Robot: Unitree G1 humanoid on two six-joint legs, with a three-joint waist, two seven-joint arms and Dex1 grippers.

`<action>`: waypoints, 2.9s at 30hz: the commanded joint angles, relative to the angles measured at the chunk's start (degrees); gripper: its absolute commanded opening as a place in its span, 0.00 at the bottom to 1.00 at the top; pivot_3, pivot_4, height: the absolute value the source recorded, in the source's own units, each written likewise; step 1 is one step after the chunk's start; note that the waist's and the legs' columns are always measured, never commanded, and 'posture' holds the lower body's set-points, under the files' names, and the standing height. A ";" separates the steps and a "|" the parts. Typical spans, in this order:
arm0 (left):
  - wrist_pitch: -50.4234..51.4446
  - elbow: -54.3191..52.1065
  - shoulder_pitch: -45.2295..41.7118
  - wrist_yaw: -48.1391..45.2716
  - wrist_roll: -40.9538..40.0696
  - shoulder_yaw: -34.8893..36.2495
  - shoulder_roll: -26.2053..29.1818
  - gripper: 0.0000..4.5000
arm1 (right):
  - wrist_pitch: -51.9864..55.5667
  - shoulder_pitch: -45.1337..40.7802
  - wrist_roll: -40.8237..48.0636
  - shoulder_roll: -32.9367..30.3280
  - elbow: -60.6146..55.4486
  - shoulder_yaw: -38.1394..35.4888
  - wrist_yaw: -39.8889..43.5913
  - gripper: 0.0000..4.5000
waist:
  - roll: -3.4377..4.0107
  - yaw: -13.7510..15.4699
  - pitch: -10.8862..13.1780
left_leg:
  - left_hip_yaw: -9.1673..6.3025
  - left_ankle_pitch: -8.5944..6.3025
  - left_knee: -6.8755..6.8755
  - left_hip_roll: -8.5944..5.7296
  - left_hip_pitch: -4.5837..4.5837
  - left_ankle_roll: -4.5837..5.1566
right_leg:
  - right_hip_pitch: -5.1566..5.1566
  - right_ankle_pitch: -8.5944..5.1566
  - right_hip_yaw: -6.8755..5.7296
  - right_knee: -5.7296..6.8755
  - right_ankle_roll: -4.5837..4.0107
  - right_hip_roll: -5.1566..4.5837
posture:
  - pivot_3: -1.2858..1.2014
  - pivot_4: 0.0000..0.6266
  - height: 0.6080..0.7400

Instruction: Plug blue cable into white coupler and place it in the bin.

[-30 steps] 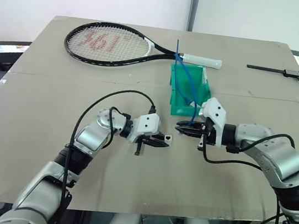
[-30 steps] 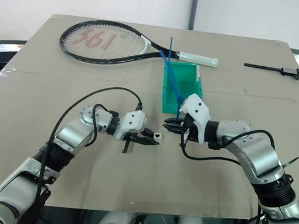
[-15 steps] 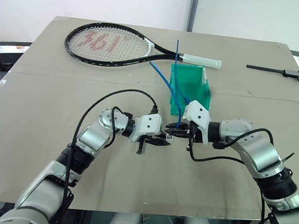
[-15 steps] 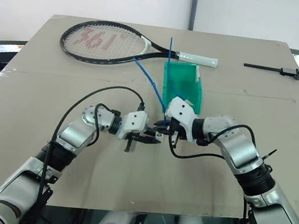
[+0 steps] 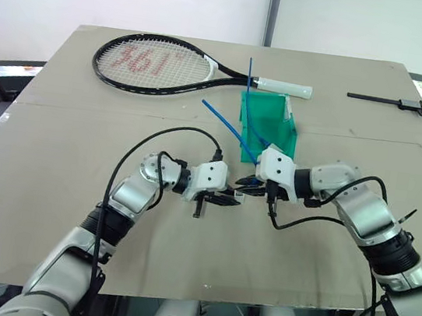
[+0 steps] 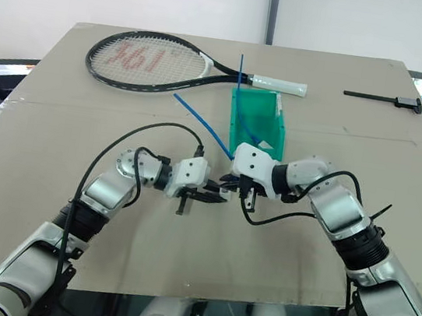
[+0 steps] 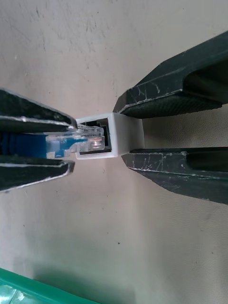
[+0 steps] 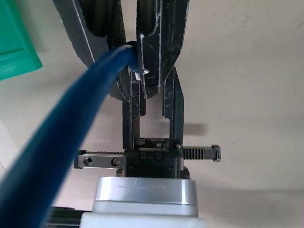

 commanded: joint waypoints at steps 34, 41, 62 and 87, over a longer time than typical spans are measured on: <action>1.69 -1.51 0.25 1.56 1.06 0.14 -1.08 0.06 | 9.28 -7.26 -4.71 2.93 3.47 5.06 8.98 0.00 | 0.08 0.28 -0.07 | -0.08 0.00 0.00 -0.04 -0.02 -0.01 | 0.00 0.00 -0.05 -0.01 0.00 -0.03 | 0.52 0.24 1.00; 1.47 -0.95 0.21 1.59 1.01 0.20 -1.26 0.06 | 9.66 -6.92 -4.51 4.84 7.00 3.69 8.12 0.00 | 0.10 0.28 -0.09 | -0.08 0.01 0.00 -0.04 -0.02 -0.01 | 0.00 0.00 -0.05 -0.01 -0.01 -0.03 | 0.52 0.24 1.00; 11.79 -5.80 2.92 2.05 -7.17 6.68 -0.47 0.06 | 0.36 8.95 5.81 7.69 -14.01 -20.62 -8.45 0.79 | 0.28 -0.14 -0.50 | -0.14 0.11 -0.02 -0.03 -0.28 -0.21 | -0.29 0.01 -0.05 0.03 -0.01 -0.01 | 0.52 0.24 1.00; 54.21 33.57 -45.15 28.23 -14.88 17.38 -17.53 0.46 | 8.40 53.95 2.48 8.66 -49.17 -33.73 -40.03 1.00 | 0.04 -0.50 -0.32 | -0.18 0.16 -0.12 -0.13 -0.14 -0.31 | -0.22 -0.19 0.07 0.00 0.30 0.16 | 0.52 0.24 1.00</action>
